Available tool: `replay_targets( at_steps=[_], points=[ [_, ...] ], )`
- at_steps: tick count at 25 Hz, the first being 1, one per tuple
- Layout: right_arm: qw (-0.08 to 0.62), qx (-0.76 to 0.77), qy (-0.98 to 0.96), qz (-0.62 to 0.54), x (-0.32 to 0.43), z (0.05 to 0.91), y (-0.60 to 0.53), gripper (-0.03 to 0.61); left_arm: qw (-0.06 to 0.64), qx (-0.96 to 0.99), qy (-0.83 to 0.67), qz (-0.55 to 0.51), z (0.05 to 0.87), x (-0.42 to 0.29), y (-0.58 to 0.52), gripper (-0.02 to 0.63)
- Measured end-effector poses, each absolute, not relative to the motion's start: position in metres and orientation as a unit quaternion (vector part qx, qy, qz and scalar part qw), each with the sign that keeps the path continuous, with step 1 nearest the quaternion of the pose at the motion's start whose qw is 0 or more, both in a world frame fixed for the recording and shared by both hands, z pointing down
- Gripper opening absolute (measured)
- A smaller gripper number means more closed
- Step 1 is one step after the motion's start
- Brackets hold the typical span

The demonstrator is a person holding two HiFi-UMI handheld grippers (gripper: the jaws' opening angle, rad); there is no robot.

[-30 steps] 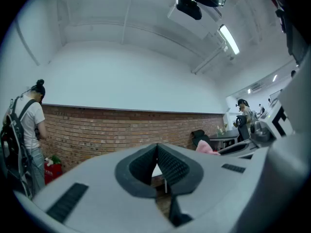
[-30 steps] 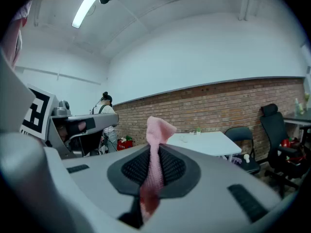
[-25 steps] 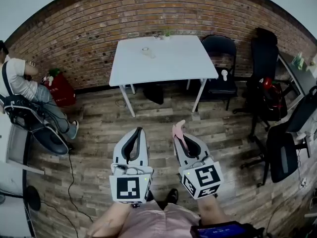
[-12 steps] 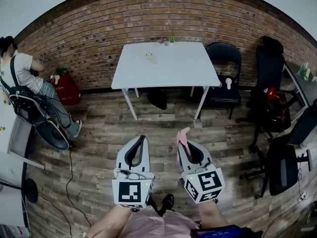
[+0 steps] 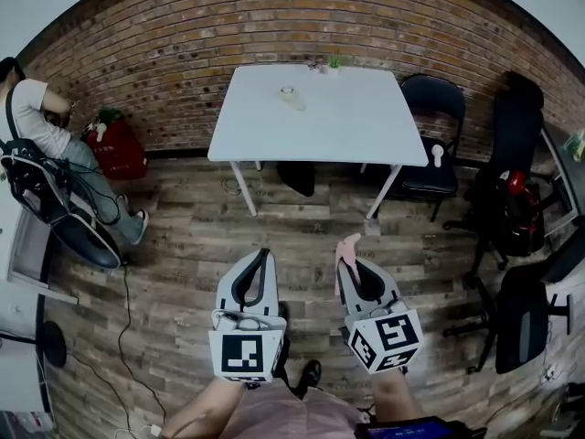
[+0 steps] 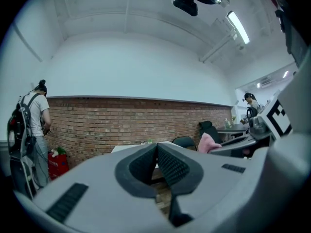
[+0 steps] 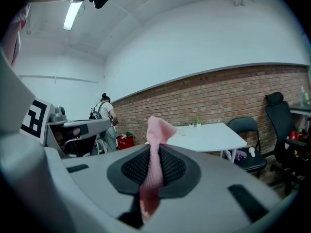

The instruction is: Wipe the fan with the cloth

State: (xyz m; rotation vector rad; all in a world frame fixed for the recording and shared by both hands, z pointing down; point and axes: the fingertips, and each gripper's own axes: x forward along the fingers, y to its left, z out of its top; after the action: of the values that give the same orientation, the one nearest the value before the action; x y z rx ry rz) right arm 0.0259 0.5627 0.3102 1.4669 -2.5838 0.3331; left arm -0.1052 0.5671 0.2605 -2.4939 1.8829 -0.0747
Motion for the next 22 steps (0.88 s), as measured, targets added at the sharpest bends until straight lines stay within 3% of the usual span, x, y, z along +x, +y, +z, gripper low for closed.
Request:
replay_targets(
  at_steps=[9, 22],
  points=[
    [0.084, 0.496, -0.859, 0.097, -0.031, 0.312, 0.443, 0.037, 0.004, -0.803, 0.596, -0.013, 0.264, -0.158, 0.446, 0.011],
    [0.070, 0.533, -0.840, 0.071, -0.048, 0.285, 0.349, 0.037, 0.030, -0.818, 0.574, -0.014, 0.246, -0.194, 0.349, 0.011]
  ],
)
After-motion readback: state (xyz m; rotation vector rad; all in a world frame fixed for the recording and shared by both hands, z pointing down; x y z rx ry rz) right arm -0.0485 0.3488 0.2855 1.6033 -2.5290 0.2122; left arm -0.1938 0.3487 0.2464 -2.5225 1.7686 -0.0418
